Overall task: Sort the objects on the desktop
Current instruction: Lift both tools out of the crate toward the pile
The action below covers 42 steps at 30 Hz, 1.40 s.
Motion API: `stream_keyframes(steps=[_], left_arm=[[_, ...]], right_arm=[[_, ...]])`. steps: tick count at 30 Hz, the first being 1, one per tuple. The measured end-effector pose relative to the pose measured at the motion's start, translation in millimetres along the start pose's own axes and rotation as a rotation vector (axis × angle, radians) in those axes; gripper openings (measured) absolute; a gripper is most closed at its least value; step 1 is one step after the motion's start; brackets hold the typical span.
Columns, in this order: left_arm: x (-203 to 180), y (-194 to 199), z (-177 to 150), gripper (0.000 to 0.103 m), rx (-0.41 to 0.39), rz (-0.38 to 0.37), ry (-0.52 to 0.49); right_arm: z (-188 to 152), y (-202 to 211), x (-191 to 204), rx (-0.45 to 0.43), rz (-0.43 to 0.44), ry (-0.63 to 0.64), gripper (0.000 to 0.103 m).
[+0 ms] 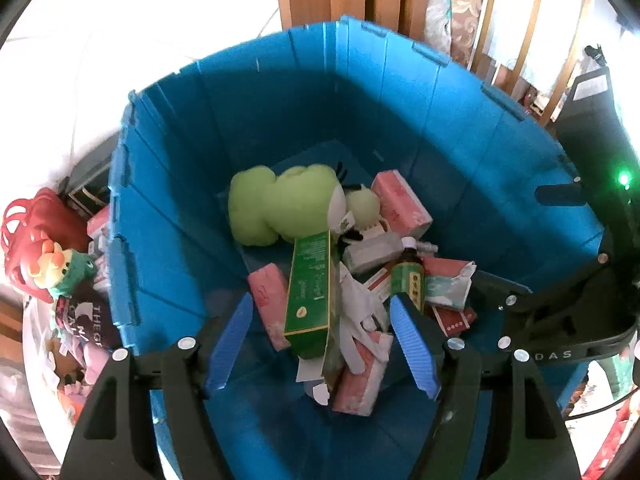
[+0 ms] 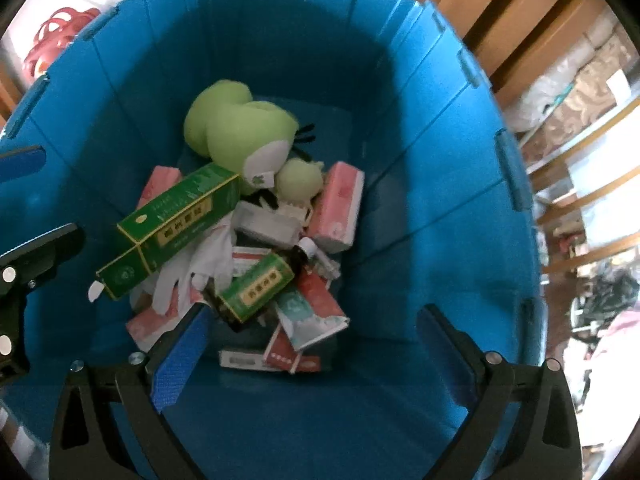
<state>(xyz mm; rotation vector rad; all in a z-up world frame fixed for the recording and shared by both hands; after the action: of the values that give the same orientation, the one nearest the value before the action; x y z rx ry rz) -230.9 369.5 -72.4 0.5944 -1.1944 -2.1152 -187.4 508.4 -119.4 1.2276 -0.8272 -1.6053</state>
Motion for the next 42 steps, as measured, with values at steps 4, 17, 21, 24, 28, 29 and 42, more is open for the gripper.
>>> stream_keyframes(steps=[4, 17, 21, 24, 28, 29, 42], left_arm=[[1.7, 21.9, -2.1, 0.071, -0.074, -0.003, 0.0], [41.5, 116.2, -31.4, 0.08, -0.438, 0.076, 0.022], [71.2, 137.8, -51.0, 0.08, -0.528, 0.107, 0.066], [103.9, 143.5, -72.0, 0.08, -0.543, 0.138, 0.125], [160.5, 143.1, -106.0, 0.08, -0.52, 0.214, 0.201], [175.0, 142.6, -115.2, 0.08, -0.511, 0.227, 0.219], [341.7, 126.0, -255.4, 0.08, -0.393, 0.364, 0.482]], right_arm=[[-3.6, 17.3, 2.4, -0.041, 0.008, -0.015, 0.103], [1.4, 98.6, 29.3, -0.285, 0.05, -0.104, 0.103], [6.9, 138.4, 56.8, -0.419, 0.11, -0.144, 0.103], [14.3, 162.7, 85.7, -0.508, 0.165, -0.164, 0.103], [24.4, 184.5, 137.0, -0.585, 0.242, -0.16, 0.103], [27.2, 187.5, 149.5, -0.597, 0.256, -0.157, 0.103], [74.7, 157.4, 313.1, -0.573, 0.404, -0.082, 0.103]])
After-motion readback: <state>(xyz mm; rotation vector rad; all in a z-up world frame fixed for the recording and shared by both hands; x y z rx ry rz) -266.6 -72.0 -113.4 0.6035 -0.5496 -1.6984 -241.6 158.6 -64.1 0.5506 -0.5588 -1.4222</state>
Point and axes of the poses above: each gripper's, at about its wrist camera, not at the fingertips, and y roughly against the way its jaws point, x to its left, z to its top, the point moved 7 cm from there along -y, roughly the way its jaws point, and after that the axes turned 8 degrees about -z, right-handed, at the moved point
